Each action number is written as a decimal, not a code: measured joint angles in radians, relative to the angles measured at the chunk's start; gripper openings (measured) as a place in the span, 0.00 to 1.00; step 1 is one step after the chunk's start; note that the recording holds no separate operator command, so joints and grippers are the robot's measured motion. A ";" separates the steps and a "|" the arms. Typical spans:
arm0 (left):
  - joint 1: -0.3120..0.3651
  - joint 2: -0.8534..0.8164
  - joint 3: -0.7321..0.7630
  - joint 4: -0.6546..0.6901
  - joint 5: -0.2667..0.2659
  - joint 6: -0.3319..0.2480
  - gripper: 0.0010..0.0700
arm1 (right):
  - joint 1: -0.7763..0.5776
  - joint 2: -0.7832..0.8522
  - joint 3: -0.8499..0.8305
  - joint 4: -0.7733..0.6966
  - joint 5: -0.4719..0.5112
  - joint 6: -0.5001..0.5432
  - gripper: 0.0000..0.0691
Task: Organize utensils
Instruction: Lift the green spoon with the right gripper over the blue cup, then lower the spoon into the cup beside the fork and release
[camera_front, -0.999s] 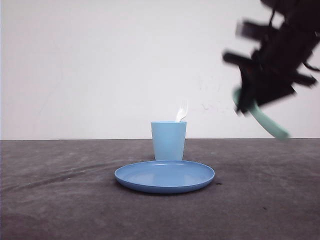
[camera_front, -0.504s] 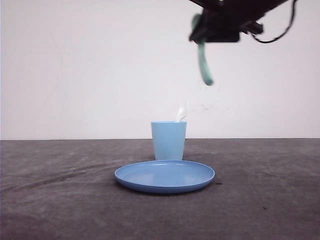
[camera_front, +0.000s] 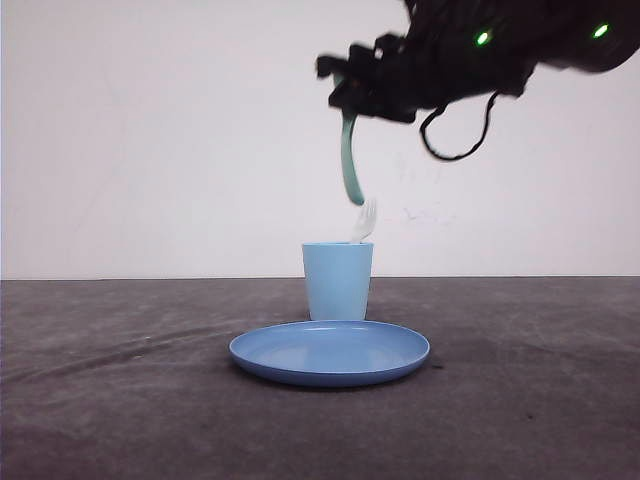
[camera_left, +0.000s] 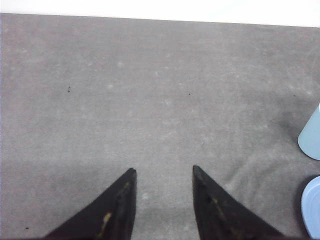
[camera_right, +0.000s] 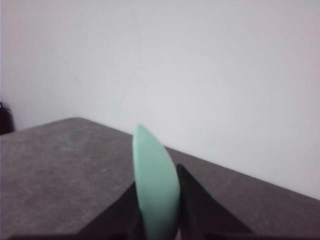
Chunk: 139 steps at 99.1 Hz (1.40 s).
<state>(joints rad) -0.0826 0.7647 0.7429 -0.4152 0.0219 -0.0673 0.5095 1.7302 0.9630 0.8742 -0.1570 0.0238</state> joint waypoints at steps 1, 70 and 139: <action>0.000 0.000 0.000 0.000 0.001 0.000 0.27 | 0.000 0.006 0.005 -0.003 0.000 -0.002 0.08; 0.000 0.000 0.000 -0.019 0.003 -0.001 0.27 | 0.001 0.234 0.224 -0.292 0.000 -0.054 0.08; 0.000 0.000 0.000 -0.019 0.003 -0.001 0.27 | 0.013 0.182 0.225 -0.399 -0.004 -0.054 0.63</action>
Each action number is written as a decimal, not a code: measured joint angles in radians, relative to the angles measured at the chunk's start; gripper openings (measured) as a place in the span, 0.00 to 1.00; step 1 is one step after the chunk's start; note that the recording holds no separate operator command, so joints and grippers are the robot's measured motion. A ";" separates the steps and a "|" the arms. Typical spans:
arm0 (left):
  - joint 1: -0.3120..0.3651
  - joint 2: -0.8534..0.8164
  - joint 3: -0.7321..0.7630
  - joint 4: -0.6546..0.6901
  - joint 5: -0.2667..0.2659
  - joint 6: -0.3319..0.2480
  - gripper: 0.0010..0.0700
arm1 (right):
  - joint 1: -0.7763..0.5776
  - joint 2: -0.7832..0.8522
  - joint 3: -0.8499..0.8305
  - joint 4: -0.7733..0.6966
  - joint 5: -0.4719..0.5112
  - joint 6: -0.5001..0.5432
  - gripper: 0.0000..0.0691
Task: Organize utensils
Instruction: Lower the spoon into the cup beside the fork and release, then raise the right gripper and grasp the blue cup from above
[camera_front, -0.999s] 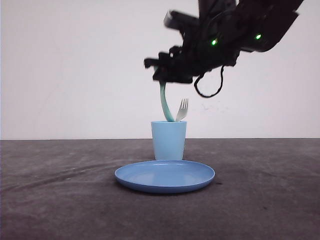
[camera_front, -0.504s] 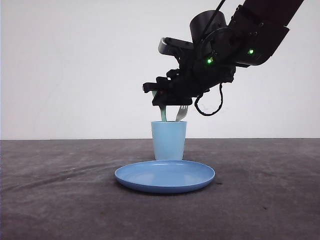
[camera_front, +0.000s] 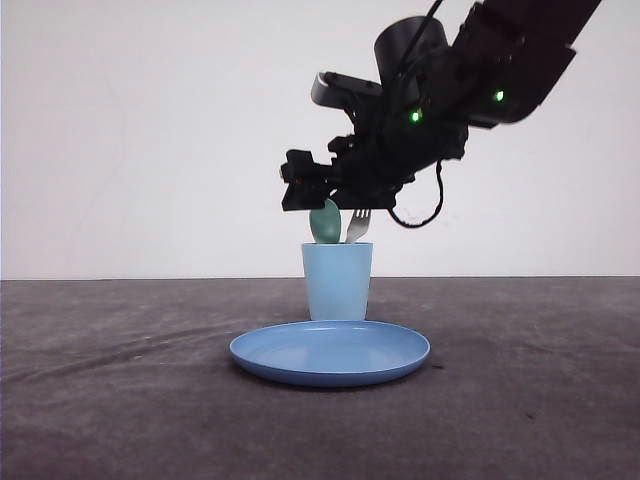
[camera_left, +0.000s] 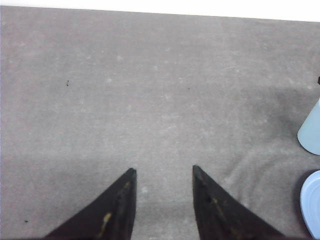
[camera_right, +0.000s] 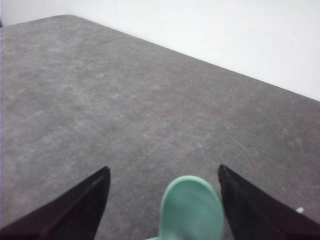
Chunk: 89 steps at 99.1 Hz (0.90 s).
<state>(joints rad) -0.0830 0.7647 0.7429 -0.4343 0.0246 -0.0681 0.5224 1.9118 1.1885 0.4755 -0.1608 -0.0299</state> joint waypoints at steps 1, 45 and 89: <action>0.000 0.000 0.000 0.000 0.000 0.000 0.27 | 0.000 -0.006 0.000 -0.007 0.000 0.000 0.63; 0.000 0.000 0.000 -0.001 0.000 0.000 0.27 | -0.021 -0.334 0.008 -0.502 0.003 0.000 0.64; 0.000 0.000 0.000 0.000 0.000 0.000 0.27 | -0.080 -0.488 -0.011 -0.793 0.004 0.002 0.69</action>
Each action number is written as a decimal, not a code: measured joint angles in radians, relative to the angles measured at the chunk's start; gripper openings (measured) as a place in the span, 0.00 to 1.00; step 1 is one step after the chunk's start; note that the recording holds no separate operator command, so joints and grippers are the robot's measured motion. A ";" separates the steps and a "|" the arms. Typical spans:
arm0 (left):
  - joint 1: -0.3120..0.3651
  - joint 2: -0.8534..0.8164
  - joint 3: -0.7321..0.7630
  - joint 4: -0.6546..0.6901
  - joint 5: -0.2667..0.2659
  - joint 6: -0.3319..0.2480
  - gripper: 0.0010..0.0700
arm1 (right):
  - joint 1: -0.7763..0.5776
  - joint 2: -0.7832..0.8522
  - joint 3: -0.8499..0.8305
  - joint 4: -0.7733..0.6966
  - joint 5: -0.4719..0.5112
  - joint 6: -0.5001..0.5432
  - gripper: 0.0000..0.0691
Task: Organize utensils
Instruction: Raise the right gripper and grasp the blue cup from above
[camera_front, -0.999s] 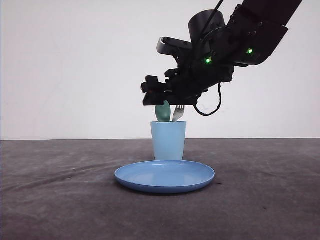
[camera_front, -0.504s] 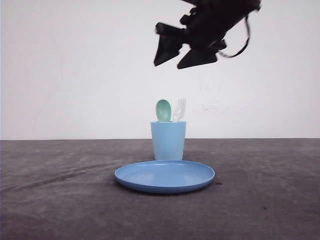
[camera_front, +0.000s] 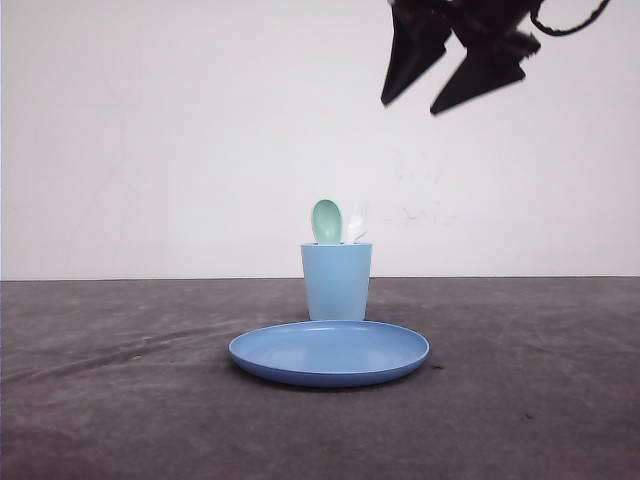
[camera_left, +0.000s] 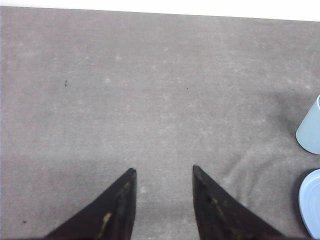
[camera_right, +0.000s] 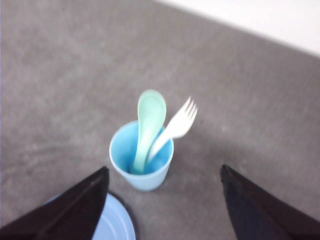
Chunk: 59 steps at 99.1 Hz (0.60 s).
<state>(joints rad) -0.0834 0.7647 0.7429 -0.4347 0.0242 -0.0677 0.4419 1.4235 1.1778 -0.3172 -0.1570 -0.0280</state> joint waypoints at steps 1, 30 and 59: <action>0.000 0.000 0.000 0.000 0.000 0.000 0.27 | 0.000 0.000 -0.004 0.001 0.000 0.000 0.70; 0.000 0.000 0.000 -0.002 0.000 0.000 0.27 | 0.002 0.000 -0.181 0.130 0.000 0.036 0.99; 0.000 0.000 0.000 -0.005 0.000 0.000 0.27 | 0.002 0.066 -0.313 0.296 0.000 0.089 0.99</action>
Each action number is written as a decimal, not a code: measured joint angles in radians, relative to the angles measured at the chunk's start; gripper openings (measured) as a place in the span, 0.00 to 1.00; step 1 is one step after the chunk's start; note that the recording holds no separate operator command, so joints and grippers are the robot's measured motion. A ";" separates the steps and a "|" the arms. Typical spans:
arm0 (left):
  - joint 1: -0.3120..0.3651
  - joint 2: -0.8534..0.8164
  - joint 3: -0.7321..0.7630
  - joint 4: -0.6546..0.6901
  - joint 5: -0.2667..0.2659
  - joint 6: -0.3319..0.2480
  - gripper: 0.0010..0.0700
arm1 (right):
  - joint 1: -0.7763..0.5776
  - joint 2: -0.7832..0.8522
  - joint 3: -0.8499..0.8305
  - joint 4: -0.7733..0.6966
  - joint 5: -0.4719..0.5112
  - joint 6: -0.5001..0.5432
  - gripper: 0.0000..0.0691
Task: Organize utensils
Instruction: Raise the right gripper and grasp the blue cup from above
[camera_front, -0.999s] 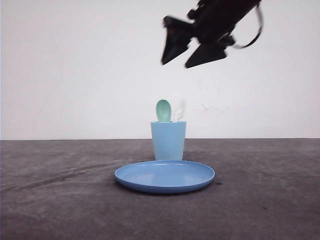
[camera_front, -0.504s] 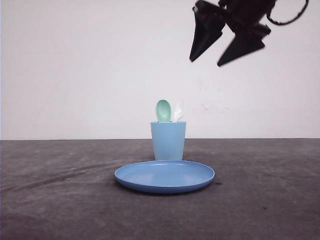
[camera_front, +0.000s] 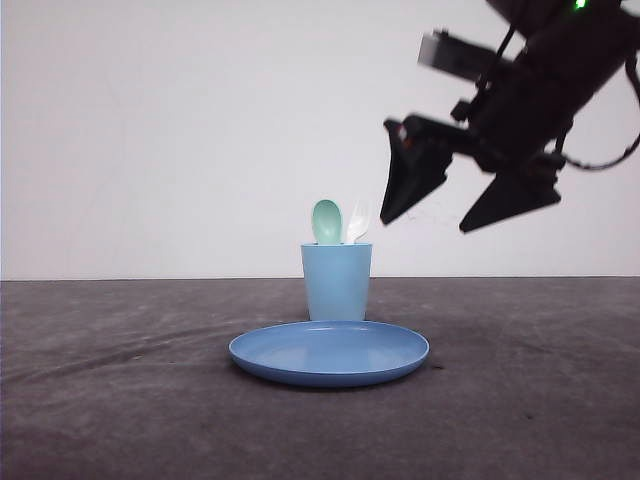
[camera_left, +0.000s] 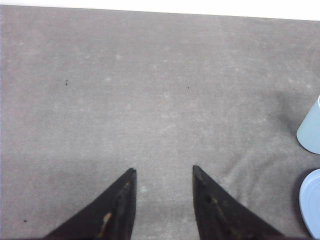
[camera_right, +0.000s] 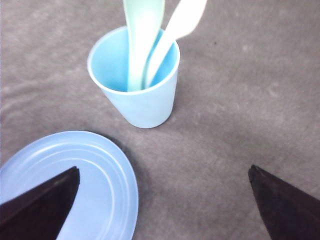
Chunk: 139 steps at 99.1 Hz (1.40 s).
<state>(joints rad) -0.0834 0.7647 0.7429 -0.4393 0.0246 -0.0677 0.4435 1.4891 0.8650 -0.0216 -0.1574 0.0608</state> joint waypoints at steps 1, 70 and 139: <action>0.000 0.000 0.000 0.000 0.000 0.000 0.27 | 0.000 0.005 0.000 0.006 0.000 0.001 0.99; 0.000 0.000 0.000 -0.001 0.000 0.000 0.27 | 0.026 0.396 0.176 0.330 -0.105 0.026 0.99; 0.000 0.000 0.000 -0.001 0.000 0.000 0.27 | 0.035 0.511 0.311 0.291 -0.104 -0.010 0.71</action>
<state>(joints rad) -0.0834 0.7647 0.7429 -0.4404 0.0246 -0.0677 0.4786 2.0003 1.1763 0.2691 -0.2615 0.0509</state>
